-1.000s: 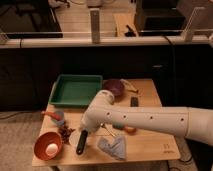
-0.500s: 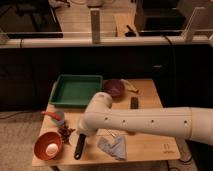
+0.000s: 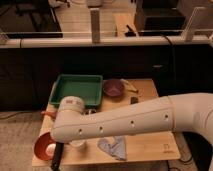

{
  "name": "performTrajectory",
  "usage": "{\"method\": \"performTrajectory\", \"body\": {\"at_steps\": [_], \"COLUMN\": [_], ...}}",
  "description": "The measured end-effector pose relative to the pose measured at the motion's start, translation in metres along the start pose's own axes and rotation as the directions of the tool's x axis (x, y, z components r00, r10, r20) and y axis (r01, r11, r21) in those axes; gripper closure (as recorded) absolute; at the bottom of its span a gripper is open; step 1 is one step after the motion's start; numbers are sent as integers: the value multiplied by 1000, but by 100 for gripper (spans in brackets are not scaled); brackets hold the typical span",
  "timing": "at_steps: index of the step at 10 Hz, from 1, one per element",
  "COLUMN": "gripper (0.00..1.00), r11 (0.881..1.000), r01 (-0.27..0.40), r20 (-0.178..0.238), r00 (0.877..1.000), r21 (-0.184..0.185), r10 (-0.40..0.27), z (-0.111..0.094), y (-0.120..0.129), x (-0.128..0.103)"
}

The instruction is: Place brush in paper cup

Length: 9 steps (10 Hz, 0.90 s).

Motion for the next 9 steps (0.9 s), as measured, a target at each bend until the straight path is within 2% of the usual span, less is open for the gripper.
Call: {"method": "performTrajectory", "body": {"at_steps": [2, 3, 4, 7, 9], "gripper": [100, 100, 100, 100, 100], "r11": [999, 999, 999, 996, 990], "r01": [7, 2, -14, -77, -120], "r20": [-11, -4, 10, 65, 97], "r00": [1000, 1000, 1000, 995, 989], "r21": [35, 41, 44, 43, 71], "r10": [-6, -2, 13, 74, 113], "z": [-13, -20, -30, -41, -44], "y": [-3, 1, 8, 21, 29], "x": [-2, -2, -2, -9, -10]}}
